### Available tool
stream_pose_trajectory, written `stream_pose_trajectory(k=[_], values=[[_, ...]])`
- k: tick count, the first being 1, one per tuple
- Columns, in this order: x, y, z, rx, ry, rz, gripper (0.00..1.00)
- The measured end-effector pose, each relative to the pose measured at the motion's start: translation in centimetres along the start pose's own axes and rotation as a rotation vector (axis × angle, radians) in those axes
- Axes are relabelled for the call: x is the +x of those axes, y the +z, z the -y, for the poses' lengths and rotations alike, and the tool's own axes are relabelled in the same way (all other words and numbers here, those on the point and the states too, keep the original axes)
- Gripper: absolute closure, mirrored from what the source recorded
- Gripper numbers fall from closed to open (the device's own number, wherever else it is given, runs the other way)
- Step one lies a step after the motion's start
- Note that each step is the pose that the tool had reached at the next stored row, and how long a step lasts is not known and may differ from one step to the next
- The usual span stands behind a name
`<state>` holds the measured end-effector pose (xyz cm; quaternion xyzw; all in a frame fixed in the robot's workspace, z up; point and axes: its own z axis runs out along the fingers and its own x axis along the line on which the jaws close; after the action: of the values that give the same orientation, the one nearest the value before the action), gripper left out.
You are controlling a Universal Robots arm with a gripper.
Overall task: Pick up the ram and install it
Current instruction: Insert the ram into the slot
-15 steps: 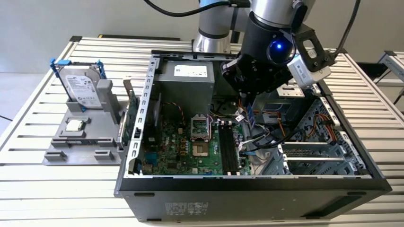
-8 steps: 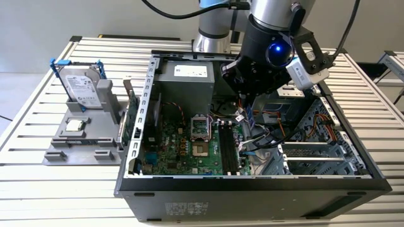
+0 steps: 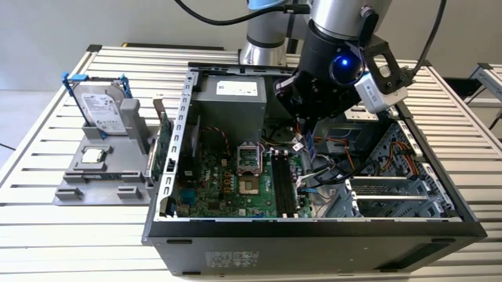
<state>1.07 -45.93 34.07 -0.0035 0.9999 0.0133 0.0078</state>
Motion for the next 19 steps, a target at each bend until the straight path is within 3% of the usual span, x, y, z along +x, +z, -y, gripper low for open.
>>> stream_pose_trajectory(k=[19], values=[[0.02,1.48,0.04,0.0004,0.0,0.0,1.0]])
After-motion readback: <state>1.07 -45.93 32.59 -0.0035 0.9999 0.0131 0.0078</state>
